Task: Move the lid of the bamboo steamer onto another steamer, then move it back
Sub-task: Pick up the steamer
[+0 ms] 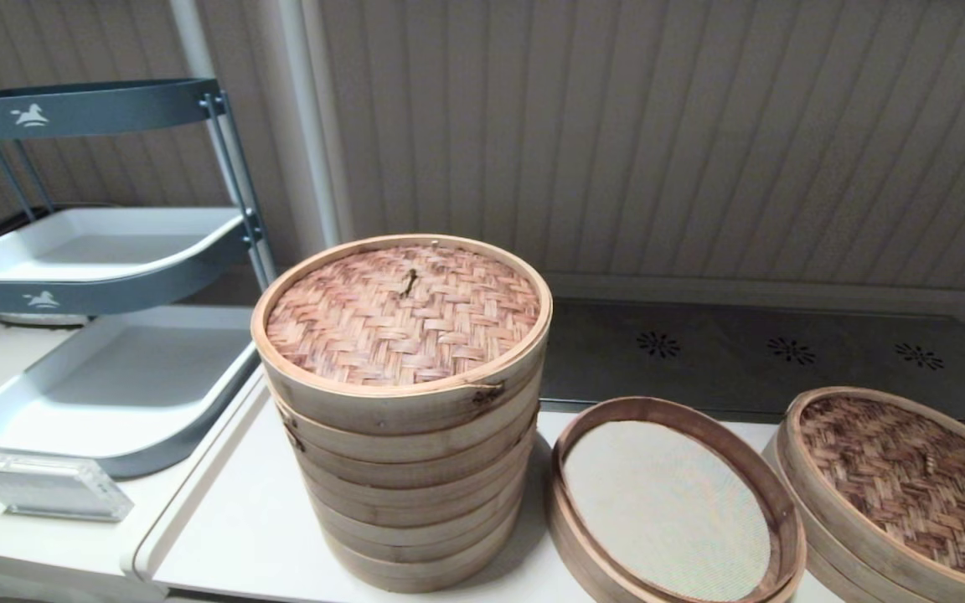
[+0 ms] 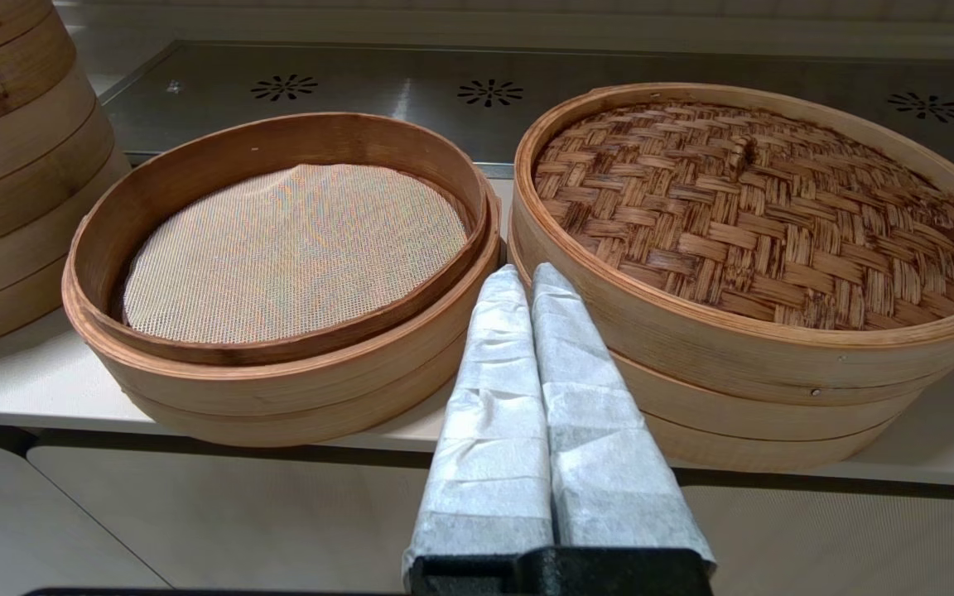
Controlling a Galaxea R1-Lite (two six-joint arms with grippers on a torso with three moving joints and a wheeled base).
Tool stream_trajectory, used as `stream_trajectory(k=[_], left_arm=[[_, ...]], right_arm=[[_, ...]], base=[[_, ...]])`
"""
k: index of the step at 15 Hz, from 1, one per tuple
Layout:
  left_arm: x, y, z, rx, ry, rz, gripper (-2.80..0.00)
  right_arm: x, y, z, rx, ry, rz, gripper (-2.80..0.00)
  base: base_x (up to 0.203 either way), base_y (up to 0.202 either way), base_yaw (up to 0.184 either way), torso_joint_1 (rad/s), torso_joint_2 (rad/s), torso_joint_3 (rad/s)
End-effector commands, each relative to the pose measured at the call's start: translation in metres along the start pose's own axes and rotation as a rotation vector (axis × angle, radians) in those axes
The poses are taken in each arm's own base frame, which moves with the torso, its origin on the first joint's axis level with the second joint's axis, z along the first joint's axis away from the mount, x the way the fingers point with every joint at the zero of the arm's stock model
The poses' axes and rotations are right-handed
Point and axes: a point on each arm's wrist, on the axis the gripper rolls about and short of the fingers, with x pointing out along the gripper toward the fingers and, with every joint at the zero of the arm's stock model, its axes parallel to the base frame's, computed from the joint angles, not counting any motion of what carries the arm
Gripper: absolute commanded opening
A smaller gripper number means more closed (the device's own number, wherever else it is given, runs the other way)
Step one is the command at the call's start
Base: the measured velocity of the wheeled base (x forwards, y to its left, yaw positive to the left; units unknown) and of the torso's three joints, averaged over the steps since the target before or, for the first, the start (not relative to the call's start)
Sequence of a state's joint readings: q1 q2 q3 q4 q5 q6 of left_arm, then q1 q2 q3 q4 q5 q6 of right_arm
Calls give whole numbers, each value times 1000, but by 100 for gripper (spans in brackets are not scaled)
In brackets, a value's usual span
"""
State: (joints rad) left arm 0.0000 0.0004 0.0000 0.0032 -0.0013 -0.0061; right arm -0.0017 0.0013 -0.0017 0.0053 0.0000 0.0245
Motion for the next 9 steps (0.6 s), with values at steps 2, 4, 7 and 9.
stream_trajectory(k=[2, 4, 7, 9], left_arm=[[0, 0, -1, 0, 4, 0, -280], [0, 0, -1, 0, 4, 0, -280], [0, 0, -1, -1, 4, 0, -280], [0, 0, -1, 0, 4, 0, -280]], right_arm=[[0, 0, 0, -1, 1, 1, -280], [0, 0, 0, -6, -1, 2, -280], [0, 0, 0, -10, -3, 3, -280], [0, 0, 1, -12, -8, 2, -280]], base=[[0, 0, 0, 0, 0, 0], [0, 0, 0, 0, 0, 0], [0, 0, 0, 0, 0, 0], [0, 0, 0, 0, 0, 0]])
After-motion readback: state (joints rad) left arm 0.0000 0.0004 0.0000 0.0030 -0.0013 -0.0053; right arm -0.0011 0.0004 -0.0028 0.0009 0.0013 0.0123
